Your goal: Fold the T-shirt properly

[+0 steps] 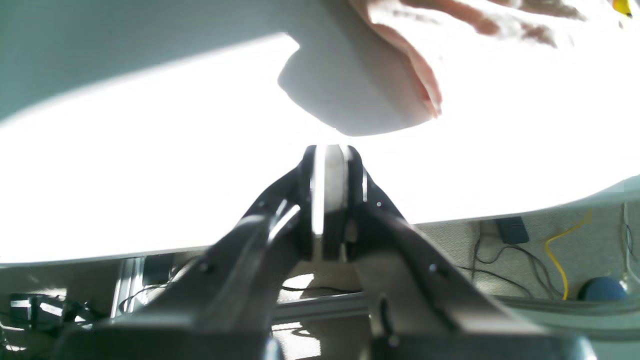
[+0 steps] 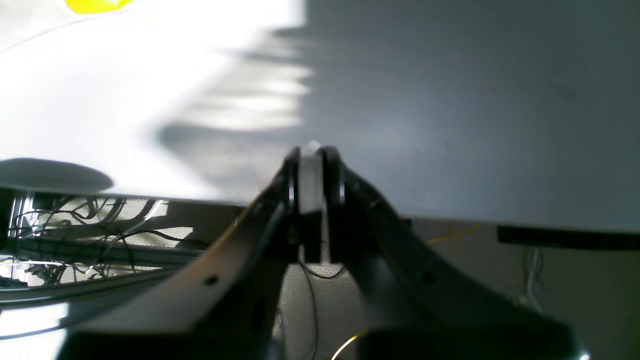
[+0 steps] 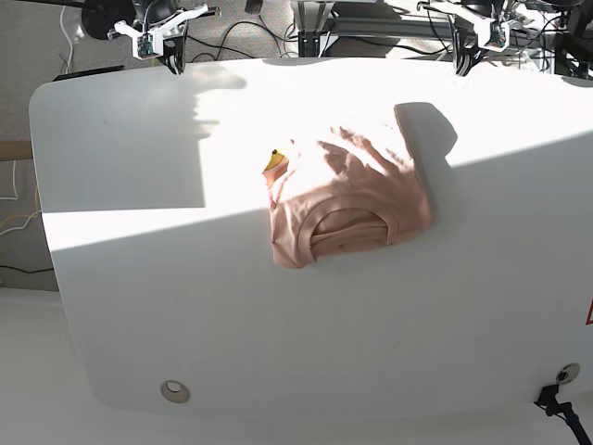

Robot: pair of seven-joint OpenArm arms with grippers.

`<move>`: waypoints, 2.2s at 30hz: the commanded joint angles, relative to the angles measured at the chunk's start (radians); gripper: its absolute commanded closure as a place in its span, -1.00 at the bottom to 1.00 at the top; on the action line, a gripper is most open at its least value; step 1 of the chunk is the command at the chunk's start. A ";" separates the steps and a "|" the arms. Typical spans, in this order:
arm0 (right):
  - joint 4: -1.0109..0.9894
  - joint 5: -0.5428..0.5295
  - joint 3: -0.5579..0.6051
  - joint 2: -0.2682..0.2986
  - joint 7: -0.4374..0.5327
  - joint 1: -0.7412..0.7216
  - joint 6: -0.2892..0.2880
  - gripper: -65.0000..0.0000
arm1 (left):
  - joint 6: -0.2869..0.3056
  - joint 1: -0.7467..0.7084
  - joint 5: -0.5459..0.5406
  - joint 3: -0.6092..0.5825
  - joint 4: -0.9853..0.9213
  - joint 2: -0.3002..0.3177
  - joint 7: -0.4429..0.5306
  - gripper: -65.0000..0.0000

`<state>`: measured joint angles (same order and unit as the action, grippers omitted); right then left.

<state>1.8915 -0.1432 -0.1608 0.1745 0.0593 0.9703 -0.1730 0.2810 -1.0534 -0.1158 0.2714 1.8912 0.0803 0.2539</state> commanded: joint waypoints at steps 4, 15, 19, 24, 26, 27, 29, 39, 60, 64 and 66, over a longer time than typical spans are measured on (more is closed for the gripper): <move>0.016 -0.012 0.002 -0.003 0.067 0.129 0.000 1.00 | -0.002 -0.143 -0.011 0.004 0.009 0.005 0.149 1.00; -0.172 -0.009 0.080 -0.048 0.069 0.244 -0.001 1.00 | -0.002 -0.138 -0.009 -0.085 -0.342 0.008 0.206 1.00; -0.353 -0.006 0.111 -0.051 0.072 0.141 -0.001 1.00 | -0.002 -0.012 -0.008 -0.087 -0.531 0.006 0.206 1.00; -0.519 -0.005 0.116 -0.053 0.072 0.011 -0.001 1.00 | -0.002 0.124 -0.006 -0.088 -0.715 0.005 0.206 1.00; -0.594 -0.003 0.134 -0.049 0.072 -0.035 -0.001 1.00 | -0.002 0.163 -0.005 -0.088 -0.783 0.008 0.204 1.00; -0.628 -0.003 0.148 -0.045 0.072 -0.060 -0.001 1.00 | -0.002 0.173 -0.005 -0.088 -0.807 0.009 0.201 1.00; -0.709 -0.003 0.166 -0.045 0.072 -0.113 -0.001 1.00 | -0.002 0.215 -0.003 -0.088 -0.879 0.011 0.200 1.00; -0.996 -0.003 0.212 -0.048 0.072 -0.337 -0.001 1.00 | -0.002 0.496 0.061 -0.085 -1.335 0.025 0.206 1.00; -1.268 -0.003 0.214 -0.046 0.072 -0.603 -0.001 1.00 | -0.007 0.844 0.109 -0.088 -1.696 0.048 0.043 1.00; -1.268 -0.003 0.214 -0.046 0.069 -0.621 -0.001 1.00 | -0.007 0.867 0.109 -0.088 -1.696 0.043 -0.020 1.00; -1.268 -0.003 0.214 -0.048 0.069 -0.633 -0.001 1.00 | -0.009 0.890 0.109 -0.088 -1.697 0.034 -0.038 1.00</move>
<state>0.6189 -0.1425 0.0536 0.1246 0.1200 0.3332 -0.1730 0.2687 -0.1635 -0.0055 0.1841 0.1936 0.1143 0.2146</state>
